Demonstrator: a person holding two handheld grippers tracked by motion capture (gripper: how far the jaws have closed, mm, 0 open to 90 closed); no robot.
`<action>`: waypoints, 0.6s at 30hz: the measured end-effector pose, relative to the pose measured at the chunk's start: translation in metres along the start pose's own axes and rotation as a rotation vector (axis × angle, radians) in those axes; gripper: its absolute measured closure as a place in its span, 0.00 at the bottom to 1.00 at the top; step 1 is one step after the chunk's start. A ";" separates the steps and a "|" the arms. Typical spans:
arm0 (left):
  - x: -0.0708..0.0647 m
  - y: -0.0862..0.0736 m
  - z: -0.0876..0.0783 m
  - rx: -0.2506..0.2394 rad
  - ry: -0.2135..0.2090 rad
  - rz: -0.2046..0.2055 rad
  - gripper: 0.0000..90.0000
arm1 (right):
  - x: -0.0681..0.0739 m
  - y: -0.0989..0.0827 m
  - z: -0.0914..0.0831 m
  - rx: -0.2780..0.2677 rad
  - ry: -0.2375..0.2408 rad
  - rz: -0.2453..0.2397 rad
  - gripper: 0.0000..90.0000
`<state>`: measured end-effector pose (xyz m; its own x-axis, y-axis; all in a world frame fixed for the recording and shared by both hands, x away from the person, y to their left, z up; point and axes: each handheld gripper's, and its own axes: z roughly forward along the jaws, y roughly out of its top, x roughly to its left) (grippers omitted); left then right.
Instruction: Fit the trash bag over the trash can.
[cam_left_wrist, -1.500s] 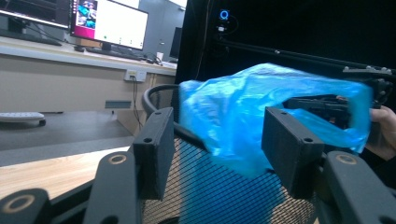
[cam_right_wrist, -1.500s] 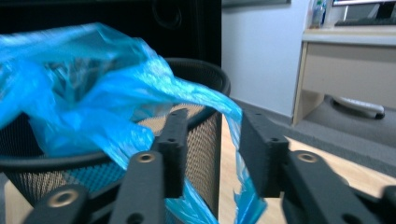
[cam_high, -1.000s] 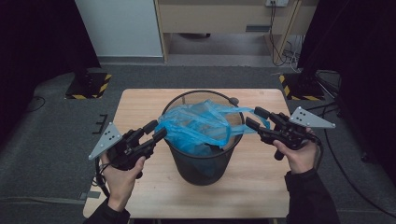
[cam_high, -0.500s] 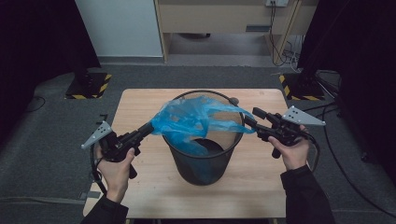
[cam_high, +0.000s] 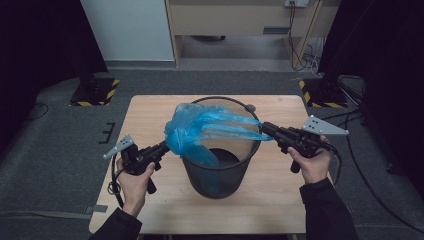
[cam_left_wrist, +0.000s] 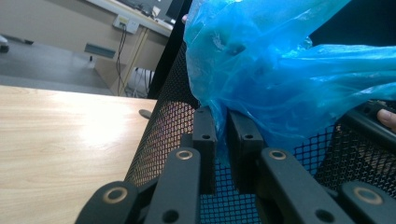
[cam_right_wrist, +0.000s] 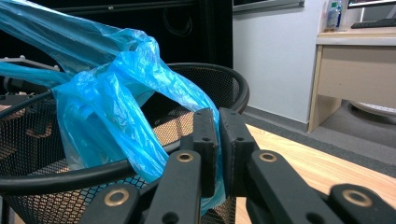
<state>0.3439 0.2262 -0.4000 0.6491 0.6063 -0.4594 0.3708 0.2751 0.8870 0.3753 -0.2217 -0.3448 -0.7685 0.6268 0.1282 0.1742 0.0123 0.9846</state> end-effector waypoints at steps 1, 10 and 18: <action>0.000 -0.001 0.000 -0.005 0.003 0.007 0.90 | 0.000 0.000 0.000 0.000 0.000 0.001 0.95; -0.001 0.000 -0.021 -0.056 0.157 0.167 0.47 | 0.002 0.001 -0.002 -0.010 0.008 0.002 0.97; -0.018 0.014 -0.046 -0.123 0.175 0.254 0.39 | 0.004 0.004 -0.003 -0.020 0.016 0.004 0.98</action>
<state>0.3070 0.2536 -0.3772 0.5822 0.7834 -0.2175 0.1217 0.1806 0.9760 0.3708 -0.2216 -0.3404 -0.7777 0.6142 0.1335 0.1647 -0.0058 0.9863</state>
